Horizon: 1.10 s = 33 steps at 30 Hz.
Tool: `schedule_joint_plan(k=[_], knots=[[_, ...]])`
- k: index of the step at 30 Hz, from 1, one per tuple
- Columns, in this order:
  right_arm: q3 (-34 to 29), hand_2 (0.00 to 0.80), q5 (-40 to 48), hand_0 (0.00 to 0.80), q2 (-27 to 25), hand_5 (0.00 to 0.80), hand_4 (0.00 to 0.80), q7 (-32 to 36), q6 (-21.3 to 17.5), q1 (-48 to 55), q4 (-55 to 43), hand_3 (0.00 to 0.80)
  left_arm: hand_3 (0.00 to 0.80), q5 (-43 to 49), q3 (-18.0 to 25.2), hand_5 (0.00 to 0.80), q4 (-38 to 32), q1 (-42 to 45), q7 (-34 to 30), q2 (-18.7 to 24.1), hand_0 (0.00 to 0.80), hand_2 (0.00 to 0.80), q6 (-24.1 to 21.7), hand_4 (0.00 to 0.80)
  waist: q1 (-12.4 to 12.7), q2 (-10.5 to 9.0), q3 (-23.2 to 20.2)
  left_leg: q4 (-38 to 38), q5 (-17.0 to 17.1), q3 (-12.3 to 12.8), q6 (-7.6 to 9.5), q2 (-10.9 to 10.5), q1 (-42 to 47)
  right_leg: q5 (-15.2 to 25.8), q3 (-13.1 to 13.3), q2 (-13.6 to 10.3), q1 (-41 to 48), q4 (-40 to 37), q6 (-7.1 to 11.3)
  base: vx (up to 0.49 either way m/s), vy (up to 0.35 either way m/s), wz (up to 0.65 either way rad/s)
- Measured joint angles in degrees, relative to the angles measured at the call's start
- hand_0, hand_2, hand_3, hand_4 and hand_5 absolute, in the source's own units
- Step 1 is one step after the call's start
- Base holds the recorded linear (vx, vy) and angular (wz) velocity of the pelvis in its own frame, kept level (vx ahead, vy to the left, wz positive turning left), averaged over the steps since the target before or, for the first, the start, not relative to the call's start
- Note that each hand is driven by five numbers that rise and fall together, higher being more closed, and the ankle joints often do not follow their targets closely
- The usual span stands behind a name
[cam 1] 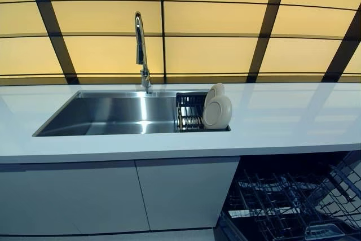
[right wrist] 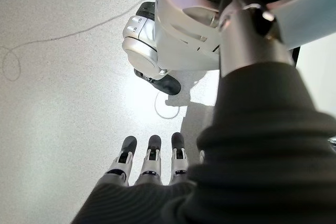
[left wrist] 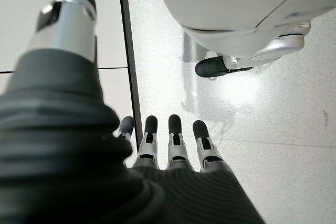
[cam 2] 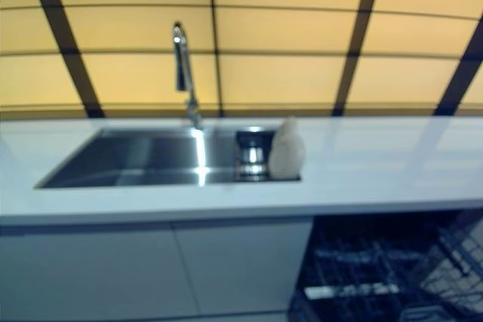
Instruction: Take plates into dishwasher
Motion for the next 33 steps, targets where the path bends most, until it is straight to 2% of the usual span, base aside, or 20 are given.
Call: schedule_joint_plan(k=[33], knots=[[0.0,0.000,-0.4,0.000,0.1,0.000,0.000,0.0,0.0,-0.3,0.5,0.000,0.000,0.1,0.0,0.000,0.0,0.0,0.1,0.0,0.000,0.000,0.0,0.000,0.0,0.09,-0.1,0.0,0.1,0.0,-0.12,0.0,0.2,0.0,0.0,0.0,0.2,0.0,-0.01,0.000,0.000,0.00]])
